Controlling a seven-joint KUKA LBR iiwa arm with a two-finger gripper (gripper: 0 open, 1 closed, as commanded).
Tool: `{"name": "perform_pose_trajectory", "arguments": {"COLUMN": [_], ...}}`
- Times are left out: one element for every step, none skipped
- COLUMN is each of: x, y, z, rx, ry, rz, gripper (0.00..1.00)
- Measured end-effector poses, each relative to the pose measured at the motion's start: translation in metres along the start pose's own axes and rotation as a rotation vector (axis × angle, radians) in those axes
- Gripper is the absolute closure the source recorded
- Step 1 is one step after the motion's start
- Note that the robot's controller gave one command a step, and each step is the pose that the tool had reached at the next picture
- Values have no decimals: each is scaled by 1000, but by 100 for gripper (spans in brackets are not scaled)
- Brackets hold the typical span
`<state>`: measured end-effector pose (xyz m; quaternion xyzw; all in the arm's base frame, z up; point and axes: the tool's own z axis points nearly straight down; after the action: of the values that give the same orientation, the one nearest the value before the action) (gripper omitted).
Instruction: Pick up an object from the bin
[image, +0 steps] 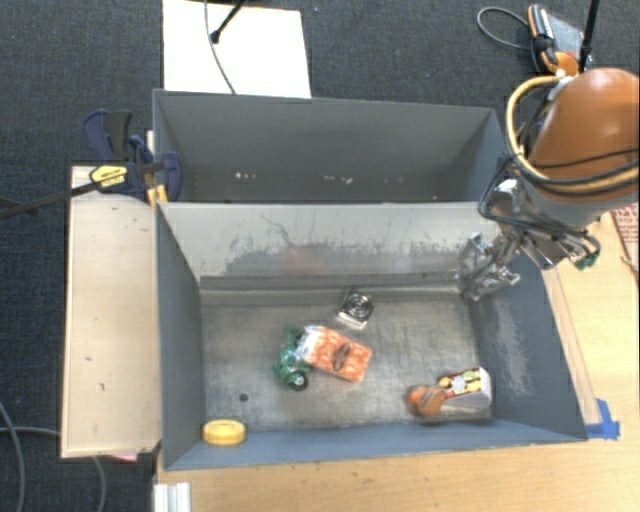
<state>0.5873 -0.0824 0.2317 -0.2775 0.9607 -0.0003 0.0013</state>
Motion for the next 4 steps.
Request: {"name": "perform_pose_trajectory", "arguments": {"x": [21, 8, -6, -7], "y": [-39, -15, 18, 17], "z": [37, 44, 90, 89], "rx": [1, -1, -2, -1], "ry": [-2, 2, 0, 0], "rz": [-337, -167, -207, -207], "gripper": [100, 100, 0, 0]}}
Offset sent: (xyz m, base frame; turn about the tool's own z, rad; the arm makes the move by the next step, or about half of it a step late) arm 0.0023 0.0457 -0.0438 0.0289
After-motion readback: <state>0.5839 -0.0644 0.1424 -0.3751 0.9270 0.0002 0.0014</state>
